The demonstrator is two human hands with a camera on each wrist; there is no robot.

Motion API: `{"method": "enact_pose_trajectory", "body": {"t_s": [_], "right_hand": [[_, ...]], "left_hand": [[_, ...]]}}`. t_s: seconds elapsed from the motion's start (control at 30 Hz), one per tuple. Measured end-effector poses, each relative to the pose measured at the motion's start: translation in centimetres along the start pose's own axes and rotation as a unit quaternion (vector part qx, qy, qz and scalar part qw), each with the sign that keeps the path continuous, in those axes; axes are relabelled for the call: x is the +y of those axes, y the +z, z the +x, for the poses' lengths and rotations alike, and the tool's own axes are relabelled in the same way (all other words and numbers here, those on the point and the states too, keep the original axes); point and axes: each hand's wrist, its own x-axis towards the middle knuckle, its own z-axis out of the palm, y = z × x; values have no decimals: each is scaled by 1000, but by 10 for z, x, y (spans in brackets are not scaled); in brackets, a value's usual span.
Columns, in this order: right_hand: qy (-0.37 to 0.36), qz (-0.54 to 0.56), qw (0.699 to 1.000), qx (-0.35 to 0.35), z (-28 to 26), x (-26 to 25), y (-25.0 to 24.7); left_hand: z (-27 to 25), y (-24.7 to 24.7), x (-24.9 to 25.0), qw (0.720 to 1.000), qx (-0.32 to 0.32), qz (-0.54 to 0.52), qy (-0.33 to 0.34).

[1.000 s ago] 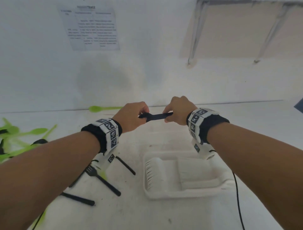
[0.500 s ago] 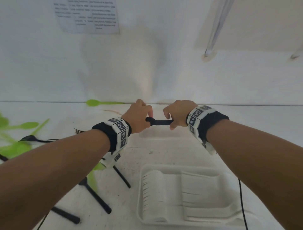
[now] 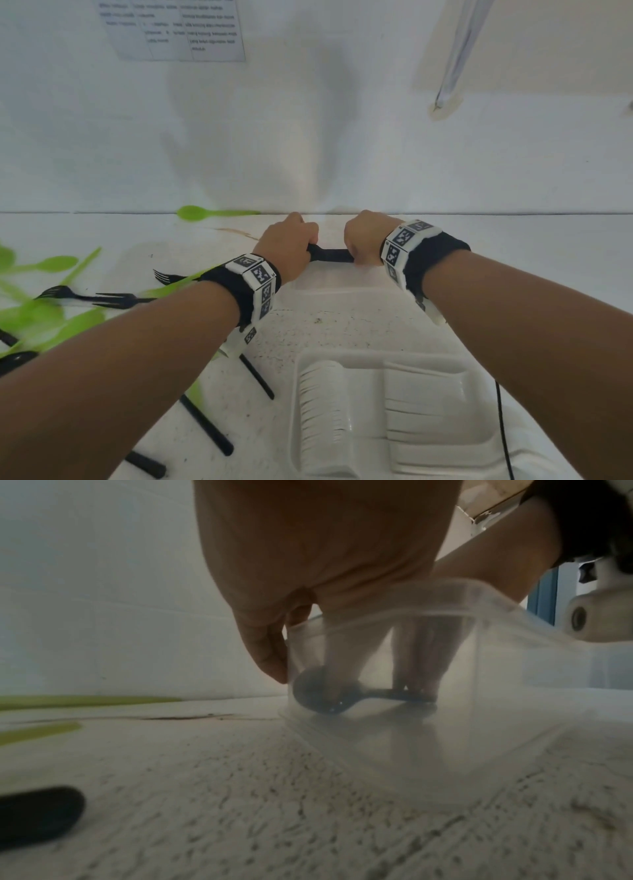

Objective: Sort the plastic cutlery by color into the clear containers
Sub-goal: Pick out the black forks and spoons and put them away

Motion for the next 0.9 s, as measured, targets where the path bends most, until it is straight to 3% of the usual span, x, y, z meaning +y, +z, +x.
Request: {"method": "enact_pose_trajectory", "body": {"t_s": [0.13, 0.23, 0.4, 0.77, 0.9], "right_hand": [[4, -11, 1000, -6, 0, -2, -2], [14, -39, 999, -31, -1, -7, -4], [8, -37, 999, -3, -4, -11, 0], [54, -18, 998, 31, -16, -9, -8], [63, 89, 991, 76, -29, -11, -31]], "left_hand": [[-2, -2, -3, 1000, 11, -20, 5], [1, -3, 2, 999, -1, 47, 12], [3, -1, 12, 991, 2, 131, 9], [-5, -8, -1, 999, -11, -53, 0], [-20, -29, -9, 996, 24, -86, -1]]}}
